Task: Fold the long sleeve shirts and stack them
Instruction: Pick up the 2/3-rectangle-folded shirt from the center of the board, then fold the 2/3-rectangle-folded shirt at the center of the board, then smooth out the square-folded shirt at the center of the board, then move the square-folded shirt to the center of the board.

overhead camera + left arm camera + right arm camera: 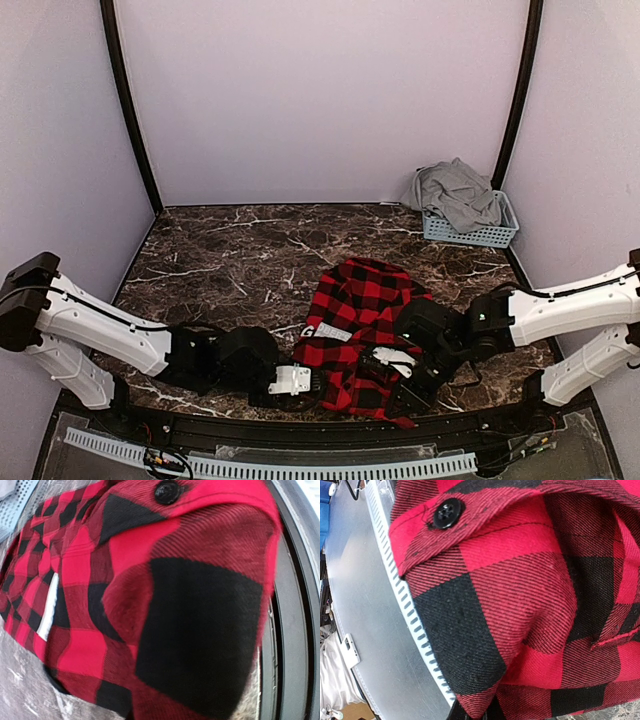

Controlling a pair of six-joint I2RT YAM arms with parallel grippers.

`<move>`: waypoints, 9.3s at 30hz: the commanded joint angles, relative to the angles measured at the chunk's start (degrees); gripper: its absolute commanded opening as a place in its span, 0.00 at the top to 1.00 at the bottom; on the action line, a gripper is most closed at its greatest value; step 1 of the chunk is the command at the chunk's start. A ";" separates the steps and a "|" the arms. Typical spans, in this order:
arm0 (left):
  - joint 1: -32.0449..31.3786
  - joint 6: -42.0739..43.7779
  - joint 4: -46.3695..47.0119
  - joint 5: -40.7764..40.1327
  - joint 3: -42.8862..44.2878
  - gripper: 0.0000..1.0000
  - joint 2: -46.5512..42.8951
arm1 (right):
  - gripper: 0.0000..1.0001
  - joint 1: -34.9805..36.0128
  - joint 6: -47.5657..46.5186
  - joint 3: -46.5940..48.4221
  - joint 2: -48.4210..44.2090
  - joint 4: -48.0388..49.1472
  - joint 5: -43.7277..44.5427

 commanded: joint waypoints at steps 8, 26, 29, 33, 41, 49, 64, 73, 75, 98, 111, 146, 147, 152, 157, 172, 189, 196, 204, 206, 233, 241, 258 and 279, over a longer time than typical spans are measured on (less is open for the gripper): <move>-0.53 -11.67 -33.62 25.23 17.32 1.00 0.36 | 1.00 0.12 0.21 -0.89 -1.09 3.99 -11.11; 10.44 -31.49 -35.85 48.05 18.84 1.00 -8.37 | 0.98 -5.03 -3.19 6.55 1.57 2.69 -23.34; 15.54 -31.90 -33.04 48.70 17.76 1.00 -6.41 | 0.90 -8.25 -5.85 9.84 4.04 0.58 -22.40; 19.52 -32.08 -31.47 49.39 17.82 1.00 -3.63 | 0.78 -11.20 -8.22 12.69 6.12 -0.83 -20.28; 23.94 -31.74 -30.62 51.74 17.55 1.00 -2.28 | 0.35 -14.17 -8.62 12.68 4.50 -0.92 -15.36; 24.69 -30.49 -30.61 52.27 16.05 1.00 -2.78 | 0.26 -15.04 -5.83 8.00 5.40 4.20 -10.51; 25.96 -29.27 -29.66 51.92 13.25 1.00 -4.14 | 0.34 -15.57 -8.80 3.27 10.59 14.19 -15.95; 30.14 -31.06 -27.77 53.10 11.61 1.00 -4.56 | 1.00 -17.65 -10.21 4.48 10.76 14.57 -21.75; 31.50 -31.58 -27.54 54.20 11.64 1.00 -4.20 | 1.00 -18.81 -10.54 6.17 10.81 12.60 -21.74; 48.66 -37.55 -24.99 58.72 20.73 1.00 10.46 | 0.76 -32.57 -21.09 32.96 33.39 -0.84 -24.15; 50.44 -38.88 -23.51 63.57 23.49 1.00 14.92 | 0.47 -35.05 -14.91 31.83 37.26 10.41 -26.63; 57.37 -37.24 -24.49 63.98 22.16 0.65 18.48 | 1.00 -36.28 -3.41 32.68 44.08 32.15 -34.34; 57.46 -37.31 -24.36 64.38 22.09 0.65 18.49 | 1.00 -36.27 -3.46 32.81 44.06 31.96 -33.78; 58.23 -37.50 -23.52 64.89 21.15 0.65 16.71 | 1.00 -36.38 -3.39 33.63 44.01 31.84 -31.29; 58.39 -37.55 -23.44 64.84 21.67 0.94 17.19 | 1.00 -36.36 -3.20 35.23 43.53 31.86 -30.24; 59.75 -38.96 -27.24 51.11 22.15 1.00 17.44 | 0.96 -36.47 -4.45 42.14 48.01 27.23 -19.13; 59.75 -38.20 -33.29 32.37 23.52 0.72 16.92 | 0.63 -35.43 -9.35 37.30 39.75 24.69 -1.87; 59.75 -38.43 -31.48 31.16 24.60 0.66 11.48 | 0.61 -29.44 -9.04 34.27 33.83 25.25 0.33; 59.75 -39.61 -27.13 33.67 24.57 0.57 6.79 | 0.61 -23.92 -7.74 39.14 39.57 28.37 -2.01; 59.75 -39.87 -26.64 33.47 24.23 0.56 6.51 | 0.61 -23.33 -7.52 41.47 42.90 28.62 -2.18; 59.75 -45.96 -23.74 14.96 23.34 0.27 1.63 | 0.54 -23.09 -7.16 36.31 37.57 30.94 6.52; 59.84 -46.28 -22.96 11.79 23.77 0.01 -1.53 | 0.49 -16.09 -5.63 43.49 42.79 30.08 6.96; 59.93 -47.68 -18.12 20.41 23.05 0.01 -0.90 | 0.54 -9.20 -8.62 45.25 49.87 17.65 16.88; 57.19 -48.82 -11.97 46.56 22.26 0.01 7.58 | 0.48 -9.37 -20.28 13.69 19.24 13.07 16.03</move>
